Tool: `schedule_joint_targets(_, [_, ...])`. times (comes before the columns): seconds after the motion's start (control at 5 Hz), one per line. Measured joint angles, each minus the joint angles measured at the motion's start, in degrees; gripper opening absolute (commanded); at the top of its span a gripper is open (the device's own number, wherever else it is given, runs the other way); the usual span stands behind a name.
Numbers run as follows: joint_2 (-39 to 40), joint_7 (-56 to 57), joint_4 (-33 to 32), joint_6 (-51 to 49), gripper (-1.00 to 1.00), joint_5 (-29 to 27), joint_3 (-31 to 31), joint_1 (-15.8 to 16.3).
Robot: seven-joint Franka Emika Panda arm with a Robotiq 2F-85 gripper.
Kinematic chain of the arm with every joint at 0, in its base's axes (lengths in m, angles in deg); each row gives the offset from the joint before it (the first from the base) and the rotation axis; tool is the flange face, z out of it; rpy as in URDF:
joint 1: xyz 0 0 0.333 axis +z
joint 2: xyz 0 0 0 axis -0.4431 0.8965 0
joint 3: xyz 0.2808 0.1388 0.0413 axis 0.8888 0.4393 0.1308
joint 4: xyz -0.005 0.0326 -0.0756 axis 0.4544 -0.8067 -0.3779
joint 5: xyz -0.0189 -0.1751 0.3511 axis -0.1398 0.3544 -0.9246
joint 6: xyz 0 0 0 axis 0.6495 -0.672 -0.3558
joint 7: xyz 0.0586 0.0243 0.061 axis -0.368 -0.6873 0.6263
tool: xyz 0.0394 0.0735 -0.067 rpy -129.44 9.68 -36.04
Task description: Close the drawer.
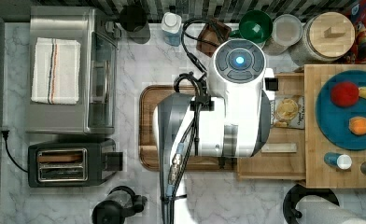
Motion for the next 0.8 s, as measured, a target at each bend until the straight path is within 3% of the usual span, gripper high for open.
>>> schedule_joint_targets(0.2, [0.00,0.02,-0.34,0.20,-1.00,0.00,-0.01,-0.08])
schedule_joint_targets(0.4, [0.00,0.12,-1.01,0.18,1.00,0.01,-0.01,-0.17])
schedule_joint_targets(0.8, [-0.09,6.77,-5.60,9.33,1.00,0.25,0.60,-1.25])
